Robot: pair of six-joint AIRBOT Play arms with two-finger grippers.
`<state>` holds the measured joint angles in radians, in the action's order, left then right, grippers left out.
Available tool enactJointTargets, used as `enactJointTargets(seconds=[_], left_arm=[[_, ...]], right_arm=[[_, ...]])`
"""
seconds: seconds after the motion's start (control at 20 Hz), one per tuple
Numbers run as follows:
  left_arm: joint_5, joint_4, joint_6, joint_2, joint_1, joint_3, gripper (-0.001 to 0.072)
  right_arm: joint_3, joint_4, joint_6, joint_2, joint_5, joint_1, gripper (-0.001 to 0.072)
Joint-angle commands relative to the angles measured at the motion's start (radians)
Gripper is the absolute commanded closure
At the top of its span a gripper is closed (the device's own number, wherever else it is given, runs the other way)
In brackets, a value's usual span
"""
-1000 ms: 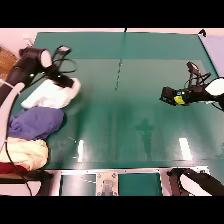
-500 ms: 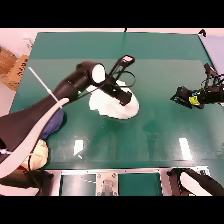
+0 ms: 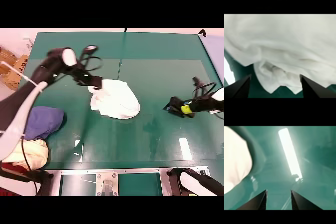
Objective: Fold the shirts.
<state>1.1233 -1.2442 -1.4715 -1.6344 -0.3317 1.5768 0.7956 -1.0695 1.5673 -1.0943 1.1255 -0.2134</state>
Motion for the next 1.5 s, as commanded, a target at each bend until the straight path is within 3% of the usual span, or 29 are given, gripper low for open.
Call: enactJointTargets(seconds=[0.0, 0.05, 0.3, 0.45, 0.5, 0.55, 0.6, 0.65, 0.7, 0.75, 0.9, 1.15, 1.45], left_arm=[[-0.143, 0.141, 0.023, -0.002, 0.156, -0.122, -0.0009], [-0.218, 0.203, 0.068, -0.01, 0.171, -0.162, -0.0008], [-0.424, 0.573, 0.284, -0.153, 0.164, -0.187, -0.0008], [-0.46, 0.849, 0.462, -0.208, 0.164, -0.187, -0.0006], [-0.452, 0.893, 0.507, -0.219, 0.164, -0.187, 0.0028], [-0.451, 0.903, 0.536, -0.222, 0.164, -0.187, 0.0261], [-0.451, 0.901, 0.56, -0.222, 0.164, -0.187, 0.0457], [-0.444, 0.903, 0.564, -0.222, 0.166, -0.182, 0.061], [-0.422, 0.901, 0.565, -0.222, 0.168, -0.173, 0.0687], [-0.395, 0.893, 0.565, -0.222, 0.168, -0.158, 0.0688], [-0.29, 0.777, 0.547, -0.206, 0.168, -0.059, 0.0689], [-0.136, 0.427, 0.377, -0.085, 0.167, 0.135, 0.0689], [-0.06, 0.38, 0.371, 0.212, 0.167, 0.294, 0.0689]], right_arm=[[-0.12, 0.221, -0.132, -0.062, -0.124, 0.064, 0.0329], [-0.138, 0.268, -0.168, -0.092, -0.175, 0.106, 0.0291], [-0.115, 0.41, -0.219, -0.263, -0.328, 0.275, 0.029], [-0.082, 0.477, -0.291, -0.316, -0.351, 0.301, 0.0292], [-0.072, 0.508, -0.322, -0.327, -0.365, 0.301, 0.0295], [-0.061, 0.537, -0.357, -0.337, -0.375, 0.301, 0.0311], [-0.047, 0.56, -0.403, -0.348, -0.374, 0.301, 0.0392], [-0.034, 0.565, -0.429, -0.356, -0.374, 0.301, 0.0479], [-0.027, 0.565, -0.448, -0.358, -0.373, 0.301, 0.0576], [-0.019, 0.564, -0.465, -0.357, -0.367, 0.297, 0.0699], [0.016, 0.551, -0.529, -0.343, -0.261, 0.246, 0.0695], [0.13, 0.523, -0.528, -0.196, -0.037, 0.029, 0.0695], [0.459, 0.523, -0.482, 0.08, 0.171, -0.195, 0.0695]])
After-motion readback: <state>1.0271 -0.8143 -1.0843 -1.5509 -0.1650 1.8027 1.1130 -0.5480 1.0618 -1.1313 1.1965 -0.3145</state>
